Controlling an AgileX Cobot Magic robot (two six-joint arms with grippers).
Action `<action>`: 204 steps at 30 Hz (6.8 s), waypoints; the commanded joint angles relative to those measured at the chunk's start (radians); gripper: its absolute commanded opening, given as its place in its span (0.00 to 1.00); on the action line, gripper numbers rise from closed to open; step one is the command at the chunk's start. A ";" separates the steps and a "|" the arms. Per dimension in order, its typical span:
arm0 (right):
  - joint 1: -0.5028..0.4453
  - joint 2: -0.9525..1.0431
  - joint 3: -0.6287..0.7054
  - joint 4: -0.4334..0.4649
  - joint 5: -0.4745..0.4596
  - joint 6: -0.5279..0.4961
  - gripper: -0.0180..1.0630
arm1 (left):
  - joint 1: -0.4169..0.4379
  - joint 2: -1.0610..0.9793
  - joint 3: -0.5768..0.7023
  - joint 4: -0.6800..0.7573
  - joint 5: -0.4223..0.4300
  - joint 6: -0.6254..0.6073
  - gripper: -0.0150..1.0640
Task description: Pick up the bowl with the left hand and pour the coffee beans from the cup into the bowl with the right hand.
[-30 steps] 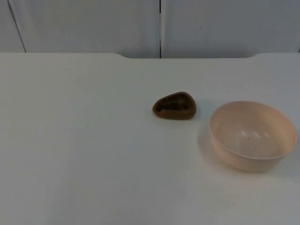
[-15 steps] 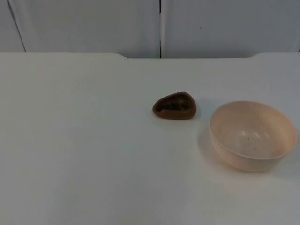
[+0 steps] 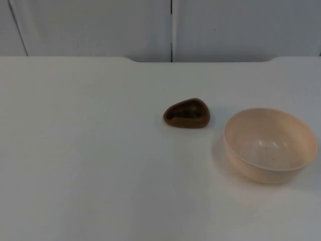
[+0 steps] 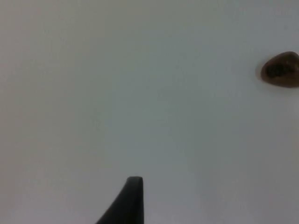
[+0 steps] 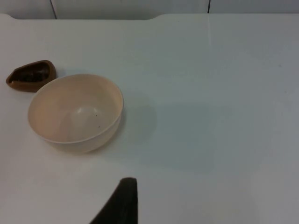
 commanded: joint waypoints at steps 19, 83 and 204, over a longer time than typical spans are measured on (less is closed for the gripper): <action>-0.006 -0.003 0.001 0.000 -0.004 -0.002 0.99 | 0.002 0.173 -0.089 -0.129 -0.029 0.116 0.99; -0.004 -0.003 0.001 -0.007 -0.004 -0.002 0.99 | -0.449 0.789 -0.294 -0.320 -0.178 0.221 0.99; -0.004 -0.003 0.001 0.022 -0.004 -0.001 0.99 | -0.774 1.498 -0.836 0.126 -0.207 -0.642 0.99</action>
